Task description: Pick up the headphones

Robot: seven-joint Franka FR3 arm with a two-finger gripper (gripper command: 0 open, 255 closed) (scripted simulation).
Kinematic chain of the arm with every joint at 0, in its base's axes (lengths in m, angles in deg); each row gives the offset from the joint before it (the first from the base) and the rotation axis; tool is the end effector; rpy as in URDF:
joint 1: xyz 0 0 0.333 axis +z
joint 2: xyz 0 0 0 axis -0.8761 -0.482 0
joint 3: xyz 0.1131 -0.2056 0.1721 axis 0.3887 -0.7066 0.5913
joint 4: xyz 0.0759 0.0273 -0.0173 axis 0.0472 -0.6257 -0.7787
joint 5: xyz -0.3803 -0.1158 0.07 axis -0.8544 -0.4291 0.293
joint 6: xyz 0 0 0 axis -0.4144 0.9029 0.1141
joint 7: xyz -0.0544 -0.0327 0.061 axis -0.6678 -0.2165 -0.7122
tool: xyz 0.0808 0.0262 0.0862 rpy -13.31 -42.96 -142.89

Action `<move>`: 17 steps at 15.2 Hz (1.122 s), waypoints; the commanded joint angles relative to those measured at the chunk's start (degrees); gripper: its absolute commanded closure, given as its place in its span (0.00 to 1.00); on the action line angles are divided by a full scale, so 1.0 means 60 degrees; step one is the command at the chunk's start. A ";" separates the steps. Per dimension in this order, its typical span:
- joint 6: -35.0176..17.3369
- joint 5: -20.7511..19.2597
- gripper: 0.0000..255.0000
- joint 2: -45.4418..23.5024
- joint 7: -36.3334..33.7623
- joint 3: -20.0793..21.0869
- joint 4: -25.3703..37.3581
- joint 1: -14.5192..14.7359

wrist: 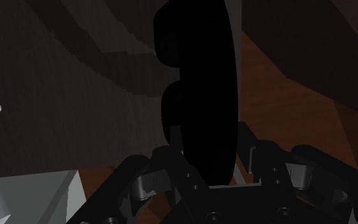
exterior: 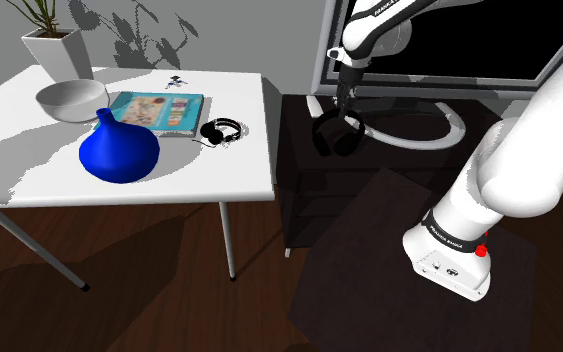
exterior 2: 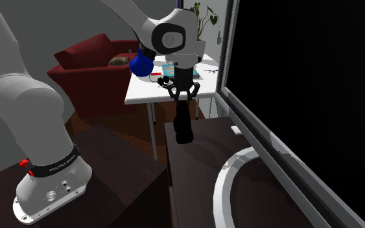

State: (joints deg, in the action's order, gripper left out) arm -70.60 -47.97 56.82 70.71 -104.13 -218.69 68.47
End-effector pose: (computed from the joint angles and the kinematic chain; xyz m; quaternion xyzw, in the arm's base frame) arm 0.4602 -0.1838 0.2883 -0.9255 -0.3786 -0.0030 0.0127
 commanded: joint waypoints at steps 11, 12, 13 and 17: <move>0.0795 -0.0330 1.00 0.0546 -0.0266 0.0064 0.0294 -0.0021; 0.0930 -0.0375 1.00 0.0630 -0.0302 0.0077 0.0354 -0.0025; 0.1065 -0.0417 1.00 0.0712 -0.0337 0.0091 0.0415 -0.0029; 0.1604 -0.0560 1.00 0.1012 -0.0460 0.0150 0.0683 -0.0044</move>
State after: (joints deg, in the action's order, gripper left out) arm -61.86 -51.20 62.56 68.09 -103.32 -215.18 68.21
